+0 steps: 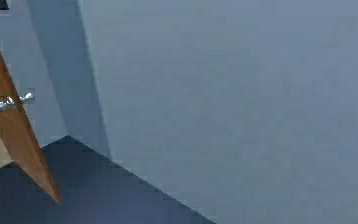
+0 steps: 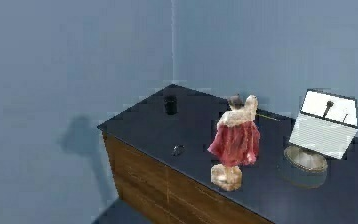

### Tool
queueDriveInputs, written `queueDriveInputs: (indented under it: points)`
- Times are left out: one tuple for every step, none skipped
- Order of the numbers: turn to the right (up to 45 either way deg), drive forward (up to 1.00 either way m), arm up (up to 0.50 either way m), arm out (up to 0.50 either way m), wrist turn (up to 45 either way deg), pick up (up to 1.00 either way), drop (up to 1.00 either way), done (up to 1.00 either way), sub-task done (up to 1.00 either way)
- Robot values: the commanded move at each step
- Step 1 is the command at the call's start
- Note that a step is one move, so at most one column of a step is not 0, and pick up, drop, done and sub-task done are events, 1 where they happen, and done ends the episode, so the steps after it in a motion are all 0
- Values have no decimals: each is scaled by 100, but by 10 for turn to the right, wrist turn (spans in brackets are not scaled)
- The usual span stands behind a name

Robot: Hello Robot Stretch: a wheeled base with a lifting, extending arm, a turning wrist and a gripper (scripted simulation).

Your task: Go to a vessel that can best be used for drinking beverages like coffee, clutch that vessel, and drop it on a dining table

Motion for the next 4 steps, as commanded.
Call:
queueDriveInputs:
  points:
    - [450,0,0,0,0,0,0,0,0]
    - [120,0,0,0,0,0,0,0,0]
    - [0,75,0,0,0,0,0,0,0]
    - [30,0,0,0,0,0,0,0,0]
